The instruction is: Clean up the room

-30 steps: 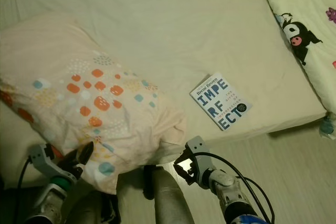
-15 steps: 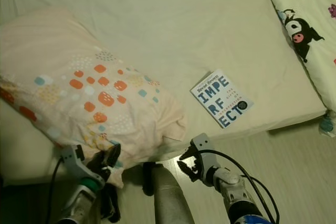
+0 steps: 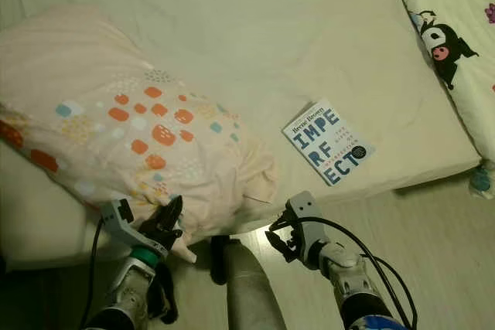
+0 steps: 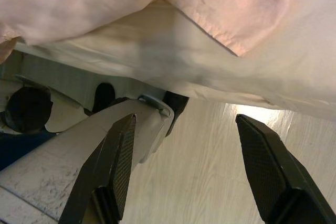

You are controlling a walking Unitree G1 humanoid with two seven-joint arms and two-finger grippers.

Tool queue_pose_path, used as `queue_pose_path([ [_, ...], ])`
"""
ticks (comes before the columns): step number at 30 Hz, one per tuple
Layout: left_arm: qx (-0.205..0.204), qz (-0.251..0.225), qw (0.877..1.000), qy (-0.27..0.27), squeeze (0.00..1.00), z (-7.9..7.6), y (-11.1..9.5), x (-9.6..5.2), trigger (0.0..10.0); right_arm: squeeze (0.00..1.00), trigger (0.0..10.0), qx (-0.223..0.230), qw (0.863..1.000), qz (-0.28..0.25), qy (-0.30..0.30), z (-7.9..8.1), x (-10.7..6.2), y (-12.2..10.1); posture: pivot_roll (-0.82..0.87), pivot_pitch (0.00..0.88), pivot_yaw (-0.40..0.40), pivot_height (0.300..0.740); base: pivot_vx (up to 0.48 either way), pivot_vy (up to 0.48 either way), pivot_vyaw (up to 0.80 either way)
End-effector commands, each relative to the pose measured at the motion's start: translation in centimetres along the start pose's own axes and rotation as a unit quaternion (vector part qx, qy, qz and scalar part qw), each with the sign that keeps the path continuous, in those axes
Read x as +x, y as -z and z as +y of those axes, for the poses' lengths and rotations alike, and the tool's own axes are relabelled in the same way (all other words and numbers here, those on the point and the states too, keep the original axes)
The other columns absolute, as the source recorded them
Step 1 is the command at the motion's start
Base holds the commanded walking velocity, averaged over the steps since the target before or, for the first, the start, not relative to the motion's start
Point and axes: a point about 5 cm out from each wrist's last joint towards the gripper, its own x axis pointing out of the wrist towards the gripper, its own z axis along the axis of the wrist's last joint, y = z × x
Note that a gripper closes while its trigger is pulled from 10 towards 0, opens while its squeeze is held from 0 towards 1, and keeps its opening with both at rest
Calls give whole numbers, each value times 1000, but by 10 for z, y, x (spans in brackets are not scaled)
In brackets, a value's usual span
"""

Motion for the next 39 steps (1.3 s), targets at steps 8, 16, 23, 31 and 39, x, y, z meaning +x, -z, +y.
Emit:
queue_pose_path([
  [8,3,3,1000,3,0,-8,4,3,0,0,10000,22,1000,10,14,0,-2,8,-284,400,-26,740,0,0,0],
  [16,234,-69,969,-34,0,-2,-89,41,0,0,10000,28,999,-21,29,-1,9,-11,-246,351,0,740,0,0,0],
  [23,388,-147,910,-18,0,-21,-167,59,0,0,10000,34,998,-40,38,0,16,-23,-228,325,17,740,0,0,0],
  [31,499,-159,849,-69,0,-7,-208,51,0,0,10000,39,996,-53,52,-2,18,-30,-225,288,32,740,0,0,0],
  [39,613,-125,762,-164,0,27,-251,25,0,0,10000,43,995,-59,70,-9,17,-35,-222,280,36,740,0,0,0],
])
